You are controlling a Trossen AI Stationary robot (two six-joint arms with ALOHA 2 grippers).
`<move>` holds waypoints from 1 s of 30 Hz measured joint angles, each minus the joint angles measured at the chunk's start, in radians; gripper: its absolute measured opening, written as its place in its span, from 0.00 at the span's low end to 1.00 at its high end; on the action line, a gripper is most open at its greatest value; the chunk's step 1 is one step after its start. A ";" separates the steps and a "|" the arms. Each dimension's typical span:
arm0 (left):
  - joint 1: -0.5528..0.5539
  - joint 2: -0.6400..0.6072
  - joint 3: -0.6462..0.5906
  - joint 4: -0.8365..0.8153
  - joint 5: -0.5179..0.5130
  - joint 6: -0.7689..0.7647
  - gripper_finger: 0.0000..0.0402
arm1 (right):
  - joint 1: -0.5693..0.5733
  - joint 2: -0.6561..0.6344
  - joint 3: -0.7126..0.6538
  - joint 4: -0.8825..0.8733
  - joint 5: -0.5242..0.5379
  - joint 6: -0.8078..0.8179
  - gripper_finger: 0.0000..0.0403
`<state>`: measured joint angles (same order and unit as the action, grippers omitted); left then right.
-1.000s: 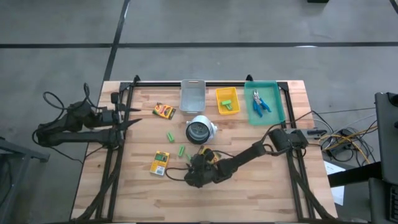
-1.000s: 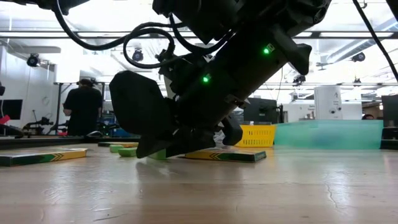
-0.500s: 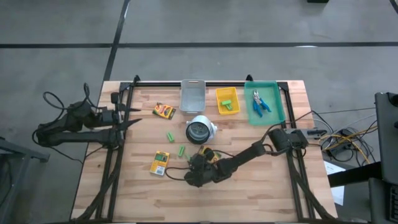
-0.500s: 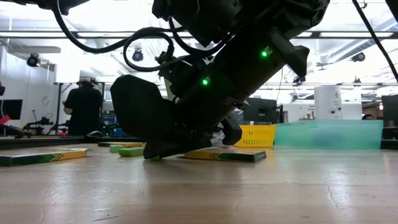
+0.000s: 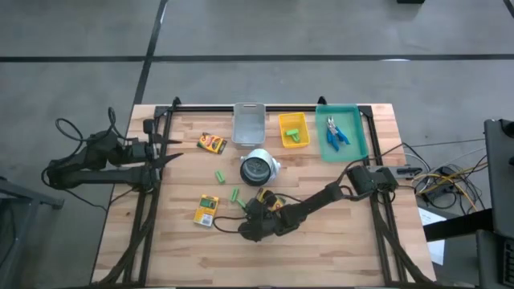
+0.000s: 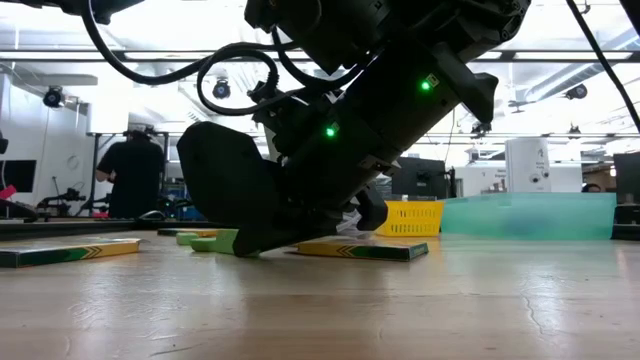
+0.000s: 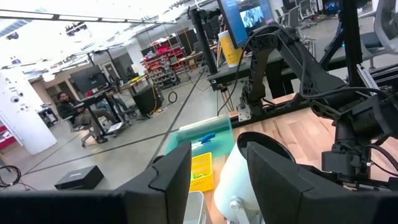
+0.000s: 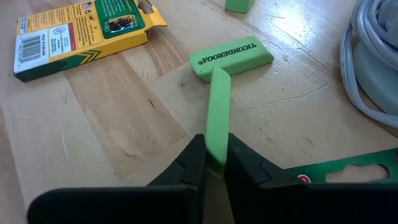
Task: Pick & Place School Supplies
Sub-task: Put the green eraser into the yellow bin
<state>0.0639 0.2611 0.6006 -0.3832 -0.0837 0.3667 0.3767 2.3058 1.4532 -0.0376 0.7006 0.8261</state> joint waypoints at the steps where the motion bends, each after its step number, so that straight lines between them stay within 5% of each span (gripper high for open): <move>1: 0.000 0.000 0.000 0.000 0.000 0.000 0.40 | 0.000 0.000 0.000 0.000 -0.001 0.000 0.08; 30: 0.000 0.000 0.000 -0.002 0.000 0.000 0.40 | -0.015 -0.343 -0.001 0.042 0.085 -0.537 0.08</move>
<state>0.0642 0.2615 0.6006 -0.3855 -0.0837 0.3666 0.3617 1.9631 1.4525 0.0047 0.7856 0.2891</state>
